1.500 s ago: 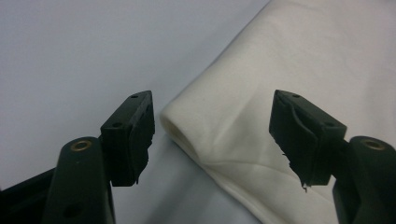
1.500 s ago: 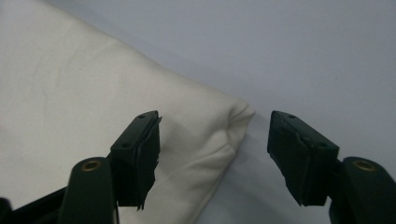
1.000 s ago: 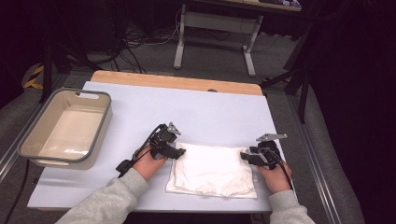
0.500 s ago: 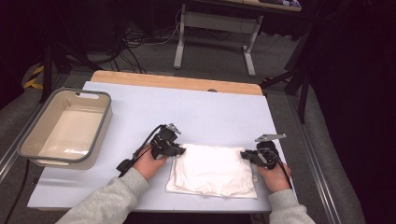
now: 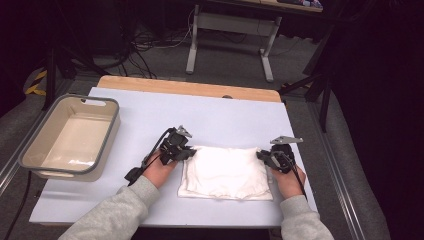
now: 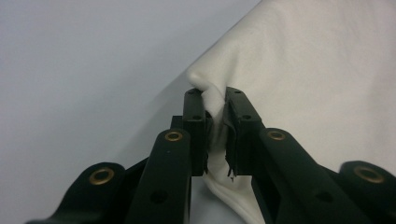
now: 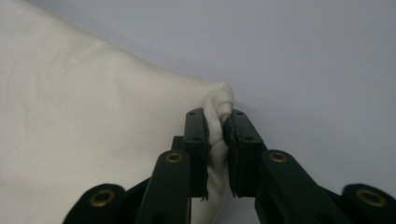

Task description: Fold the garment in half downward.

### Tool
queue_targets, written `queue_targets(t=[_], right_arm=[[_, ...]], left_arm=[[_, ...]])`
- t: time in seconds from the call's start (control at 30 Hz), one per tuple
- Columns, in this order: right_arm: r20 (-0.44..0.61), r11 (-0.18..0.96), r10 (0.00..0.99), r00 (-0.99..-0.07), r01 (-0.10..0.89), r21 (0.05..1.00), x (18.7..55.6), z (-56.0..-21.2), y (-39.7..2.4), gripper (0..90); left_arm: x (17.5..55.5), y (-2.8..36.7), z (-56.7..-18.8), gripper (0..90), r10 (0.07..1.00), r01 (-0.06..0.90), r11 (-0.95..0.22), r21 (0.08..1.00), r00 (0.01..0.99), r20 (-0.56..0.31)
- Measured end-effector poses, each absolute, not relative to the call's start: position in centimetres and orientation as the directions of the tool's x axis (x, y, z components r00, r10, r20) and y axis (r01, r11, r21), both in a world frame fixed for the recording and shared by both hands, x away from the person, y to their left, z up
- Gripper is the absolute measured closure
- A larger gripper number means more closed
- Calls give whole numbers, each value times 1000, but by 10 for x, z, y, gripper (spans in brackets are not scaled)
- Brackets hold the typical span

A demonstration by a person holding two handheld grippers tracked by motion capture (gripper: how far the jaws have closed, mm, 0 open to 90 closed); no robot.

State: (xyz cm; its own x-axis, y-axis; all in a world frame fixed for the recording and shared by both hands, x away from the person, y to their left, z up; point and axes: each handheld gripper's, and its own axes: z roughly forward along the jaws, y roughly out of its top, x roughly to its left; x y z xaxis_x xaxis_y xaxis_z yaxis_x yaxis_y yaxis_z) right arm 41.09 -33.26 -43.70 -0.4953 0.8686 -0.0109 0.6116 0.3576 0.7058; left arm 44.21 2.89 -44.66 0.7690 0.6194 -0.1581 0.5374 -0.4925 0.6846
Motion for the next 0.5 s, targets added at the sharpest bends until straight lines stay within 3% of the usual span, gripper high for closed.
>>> queue_targets(t=[0.27,0.43,0.5], right_arm=[[-34,352,880,-474,602,717,422,-439,-328,777],[-11,313,890,-456,594,741,419,-433,-330,574],[1,301,889,-459,585,753,416,-429,-330,535]], left_arm=[[448,29,-446,802,635,532,-486,693,760,-138],[448,31,-445,802,634,532,-493,688,761,-135],[448,31,-445,802,635,533,-494,688,761,-134]])
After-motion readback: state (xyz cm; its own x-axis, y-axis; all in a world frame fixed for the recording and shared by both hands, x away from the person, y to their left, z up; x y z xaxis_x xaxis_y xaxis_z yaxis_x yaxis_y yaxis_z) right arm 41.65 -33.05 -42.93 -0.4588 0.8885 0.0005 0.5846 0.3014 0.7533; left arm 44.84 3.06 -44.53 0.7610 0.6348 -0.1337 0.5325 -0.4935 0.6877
